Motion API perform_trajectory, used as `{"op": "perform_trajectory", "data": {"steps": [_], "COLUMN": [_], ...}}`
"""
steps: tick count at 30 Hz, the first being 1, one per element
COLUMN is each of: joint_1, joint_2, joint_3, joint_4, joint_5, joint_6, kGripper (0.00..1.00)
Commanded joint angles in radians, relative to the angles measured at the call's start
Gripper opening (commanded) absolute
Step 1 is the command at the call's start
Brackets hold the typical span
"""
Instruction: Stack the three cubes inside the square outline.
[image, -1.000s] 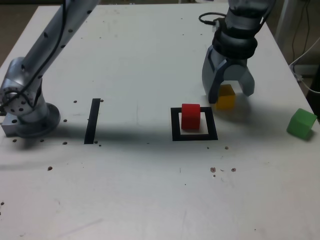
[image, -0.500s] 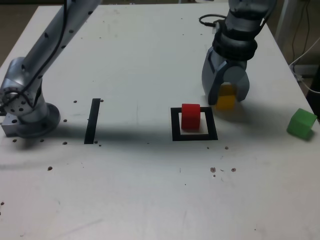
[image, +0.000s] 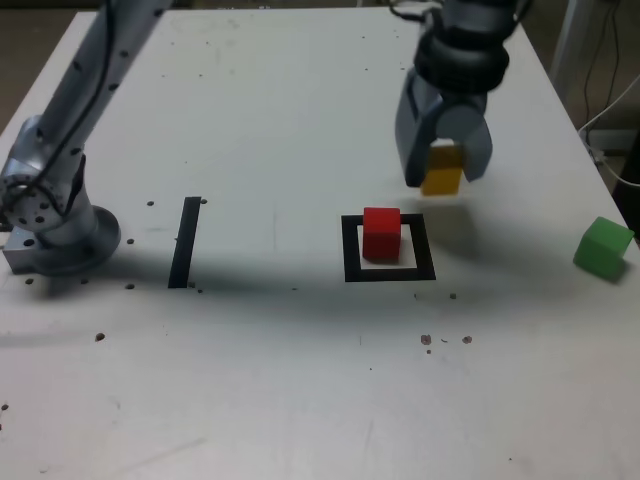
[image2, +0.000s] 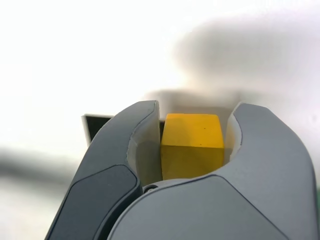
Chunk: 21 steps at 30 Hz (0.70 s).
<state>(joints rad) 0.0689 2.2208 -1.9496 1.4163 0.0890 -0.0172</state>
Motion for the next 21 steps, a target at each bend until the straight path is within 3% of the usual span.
{"op": "perform_trajectory", "data": {"steps": [1, 11, 21], "joint_1": [-0.01, -0.043, -0.068], "joint_2": [-0.047, -0.164, -0.187], "joint_3": [0.032, 0.181, 0.238], "joint_4": [0.014, 0.016, -0.006], "joint_5": [0.0, -0.029, -0.066], "joint_6": [-0.004, -0.002, 0.052], "kGripper": [0.28, 0.28, 0.28]}}
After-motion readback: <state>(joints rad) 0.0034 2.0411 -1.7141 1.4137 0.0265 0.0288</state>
